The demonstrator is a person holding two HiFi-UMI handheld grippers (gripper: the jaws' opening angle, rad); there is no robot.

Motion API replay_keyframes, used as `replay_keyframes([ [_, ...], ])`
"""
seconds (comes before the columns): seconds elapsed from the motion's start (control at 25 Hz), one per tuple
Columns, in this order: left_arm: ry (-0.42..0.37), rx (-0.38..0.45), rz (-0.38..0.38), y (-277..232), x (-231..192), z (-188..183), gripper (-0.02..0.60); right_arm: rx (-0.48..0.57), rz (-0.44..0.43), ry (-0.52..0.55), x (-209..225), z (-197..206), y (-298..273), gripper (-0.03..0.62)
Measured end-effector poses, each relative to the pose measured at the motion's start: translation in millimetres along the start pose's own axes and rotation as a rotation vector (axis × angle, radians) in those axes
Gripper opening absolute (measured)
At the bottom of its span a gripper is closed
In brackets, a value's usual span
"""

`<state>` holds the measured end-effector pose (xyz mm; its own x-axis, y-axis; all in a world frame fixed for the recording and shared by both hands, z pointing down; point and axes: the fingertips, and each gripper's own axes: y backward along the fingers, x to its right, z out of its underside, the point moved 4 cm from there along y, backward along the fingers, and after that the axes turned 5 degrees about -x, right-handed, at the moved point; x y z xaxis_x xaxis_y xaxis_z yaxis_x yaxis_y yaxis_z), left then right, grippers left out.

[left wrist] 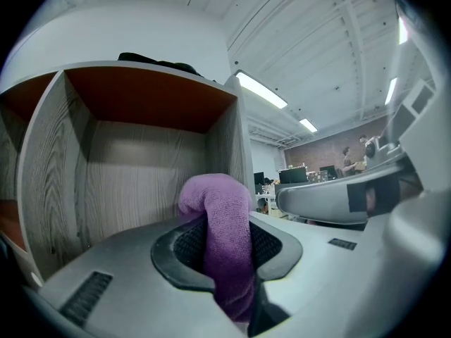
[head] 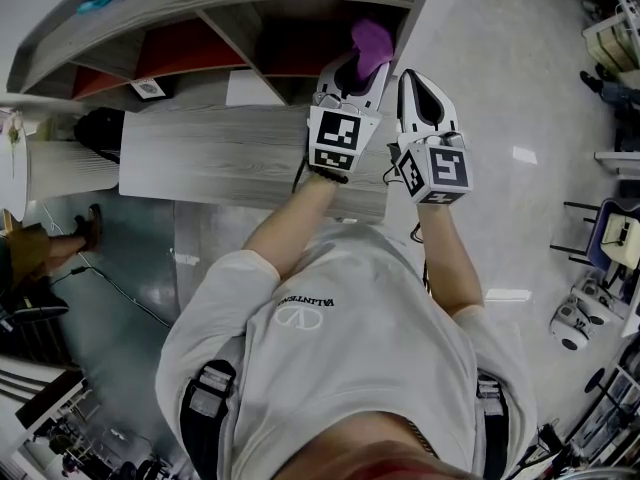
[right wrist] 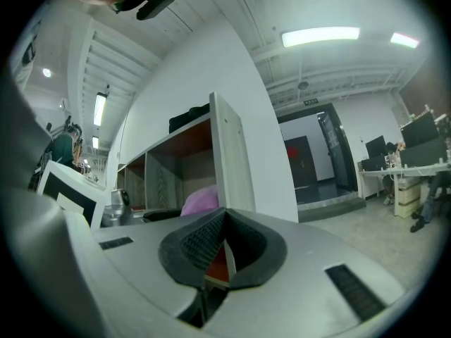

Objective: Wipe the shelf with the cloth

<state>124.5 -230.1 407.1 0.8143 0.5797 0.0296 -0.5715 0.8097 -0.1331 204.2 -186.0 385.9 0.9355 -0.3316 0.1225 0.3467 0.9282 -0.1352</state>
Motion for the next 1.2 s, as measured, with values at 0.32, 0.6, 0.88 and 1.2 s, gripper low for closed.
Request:
replay_keyframes([
  [0.32, -0.014, 0.014, 0.010, 2, -1, -16, 0.103, 0.027, -0.013, 0.013, -7, -12, -1, 0.000],
  [0.6, -0.020, 0.024, 0.021, 3, -3, -32, 0.103, 0.028, -0.021, 0.024, -12, -20, -3, 0.000],
  [0.88, -0.027, 0.027, 0.030, 4, -4, -46, 0.103, 0.032, -0.005, 0.031, -16, -32, -4, 0.000],
  [1.2, -0.016, 0.032, 0.037, 4, -6, -61, 0.103, 0.042, 0.014, 0.027, -15, -40, -1, 0.000],
])
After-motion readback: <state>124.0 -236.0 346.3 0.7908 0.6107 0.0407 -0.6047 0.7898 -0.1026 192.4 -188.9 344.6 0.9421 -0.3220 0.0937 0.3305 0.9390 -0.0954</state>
